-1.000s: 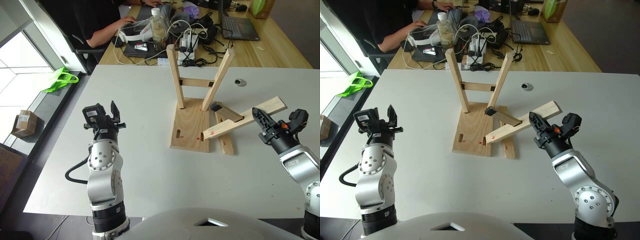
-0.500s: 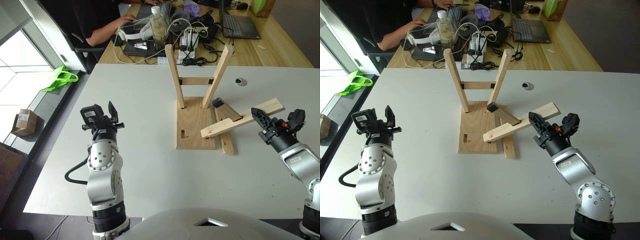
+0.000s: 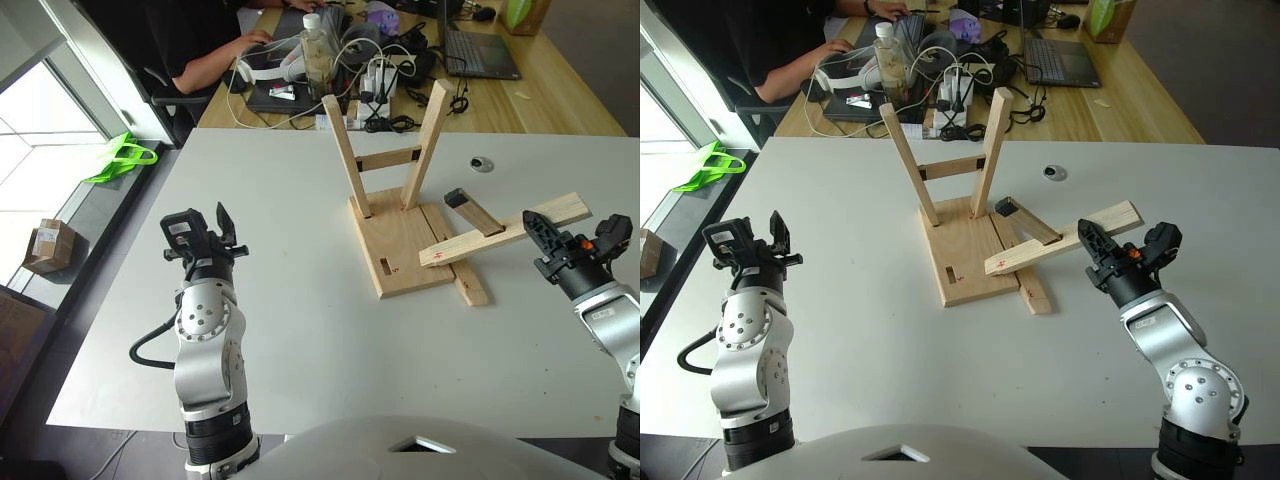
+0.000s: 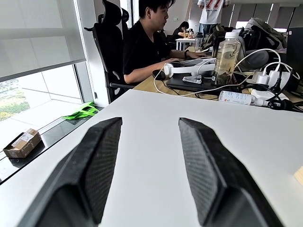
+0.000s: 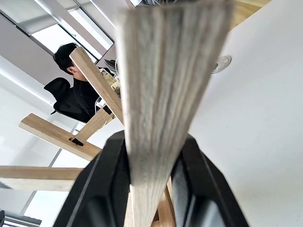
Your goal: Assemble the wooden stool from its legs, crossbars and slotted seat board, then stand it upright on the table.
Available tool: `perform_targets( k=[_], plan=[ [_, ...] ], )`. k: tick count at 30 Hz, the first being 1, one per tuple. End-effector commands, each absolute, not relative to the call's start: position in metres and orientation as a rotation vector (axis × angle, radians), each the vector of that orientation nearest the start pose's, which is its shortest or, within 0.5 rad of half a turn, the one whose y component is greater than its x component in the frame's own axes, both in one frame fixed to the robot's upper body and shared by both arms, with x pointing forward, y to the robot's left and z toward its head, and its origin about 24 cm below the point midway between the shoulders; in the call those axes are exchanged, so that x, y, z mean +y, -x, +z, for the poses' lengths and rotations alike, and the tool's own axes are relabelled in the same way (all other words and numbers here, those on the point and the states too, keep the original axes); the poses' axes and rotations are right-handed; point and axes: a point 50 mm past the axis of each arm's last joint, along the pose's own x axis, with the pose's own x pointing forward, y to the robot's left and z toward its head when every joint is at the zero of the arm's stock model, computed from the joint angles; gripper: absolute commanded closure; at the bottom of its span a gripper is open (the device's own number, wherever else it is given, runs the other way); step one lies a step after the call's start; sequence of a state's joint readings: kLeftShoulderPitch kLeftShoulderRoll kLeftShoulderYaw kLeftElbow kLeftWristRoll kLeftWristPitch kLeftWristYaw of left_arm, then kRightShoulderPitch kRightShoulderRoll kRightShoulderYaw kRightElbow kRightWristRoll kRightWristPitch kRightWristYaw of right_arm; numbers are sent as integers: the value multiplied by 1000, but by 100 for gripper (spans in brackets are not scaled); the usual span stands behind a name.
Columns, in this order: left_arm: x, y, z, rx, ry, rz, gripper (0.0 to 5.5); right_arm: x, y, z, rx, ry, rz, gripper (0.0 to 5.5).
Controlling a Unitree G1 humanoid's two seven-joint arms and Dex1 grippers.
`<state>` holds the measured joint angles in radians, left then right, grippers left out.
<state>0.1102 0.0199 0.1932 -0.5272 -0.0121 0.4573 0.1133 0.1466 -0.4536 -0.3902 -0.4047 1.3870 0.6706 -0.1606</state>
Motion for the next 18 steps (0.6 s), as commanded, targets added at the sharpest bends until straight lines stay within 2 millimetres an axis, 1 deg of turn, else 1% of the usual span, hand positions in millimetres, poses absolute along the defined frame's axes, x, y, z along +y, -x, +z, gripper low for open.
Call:
perform_targets(
  k=[1, 7, 14, 18],
  plan=[
    [207, -217, 95, 45, -26, 329, 329, -244, -214, 107, 274, -706, 90, 451],
    [206, -220, 95, 43, -30, 317, 329, -248, -226, 114, 236, -614, 145, 451],
    [205, -221, 94, 41, -33, 310, 329, -257, -227, 113, 244, -558, 154, 451],
    [205, -222, 95, 41, -35, 305, 329, -259, -238, 127, 217, -545, 286, 451]
  ],
)
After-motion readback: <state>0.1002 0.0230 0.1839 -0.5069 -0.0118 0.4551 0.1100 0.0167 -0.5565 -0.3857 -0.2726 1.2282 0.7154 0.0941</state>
